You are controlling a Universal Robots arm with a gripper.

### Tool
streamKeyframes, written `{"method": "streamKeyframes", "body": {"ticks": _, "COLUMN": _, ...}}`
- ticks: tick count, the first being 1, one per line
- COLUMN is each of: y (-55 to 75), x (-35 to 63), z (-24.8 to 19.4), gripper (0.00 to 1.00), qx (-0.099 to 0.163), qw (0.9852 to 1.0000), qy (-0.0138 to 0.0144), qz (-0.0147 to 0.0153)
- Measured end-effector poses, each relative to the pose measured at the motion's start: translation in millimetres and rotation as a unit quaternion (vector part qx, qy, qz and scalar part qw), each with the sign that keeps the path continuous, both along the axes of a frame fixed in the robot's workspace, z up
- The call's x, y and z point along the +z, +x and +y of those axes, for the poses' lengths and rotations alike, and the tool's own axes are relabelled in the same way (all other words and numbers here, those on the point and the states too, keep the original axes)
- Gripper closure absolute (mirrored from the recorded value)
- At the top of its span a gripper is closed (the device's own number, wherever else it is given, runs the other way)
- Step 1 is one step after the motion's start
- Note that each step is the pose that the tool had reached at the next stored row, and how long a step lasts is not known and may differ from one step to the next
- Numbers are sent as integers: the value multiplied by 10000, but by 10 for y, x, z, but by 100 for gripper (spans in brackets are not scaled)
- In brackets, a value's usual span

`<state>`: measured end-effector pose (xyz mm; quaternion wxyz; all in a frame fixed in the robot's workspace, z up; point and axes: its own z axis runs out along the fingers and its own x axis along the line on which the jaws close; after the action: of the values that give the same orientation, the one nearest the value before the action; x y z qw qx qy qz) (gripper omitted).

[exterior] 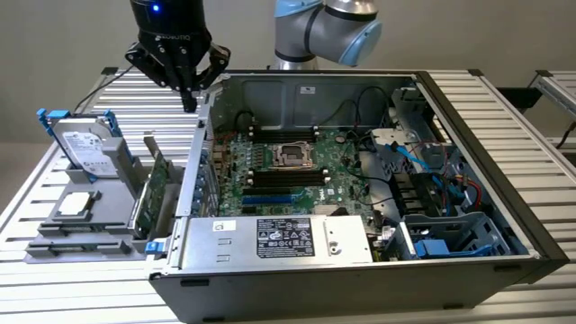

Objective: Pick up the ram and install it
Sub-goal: 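Reach for the ram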

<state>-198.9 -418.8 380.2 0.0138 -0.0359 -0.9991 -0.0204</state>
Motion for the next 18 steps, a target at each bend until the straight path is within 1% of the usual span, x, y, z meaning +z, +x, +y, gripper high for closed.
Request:
{"method": "streamKeyframes", "body": {"ticks": 11, "y": -444, "x": -34, "z": -140, "gripper": 89, "qx": -1, "qw": 10000, "qy": -1, "qz": 1}}
{"method": "streamKeyframes", "body": {"ticks": 18, "y": -678, "x": -72, "z": -235, "gripper": 89, "qx": 0, "qw": 10000, "qy": 0, "qz": 1}}
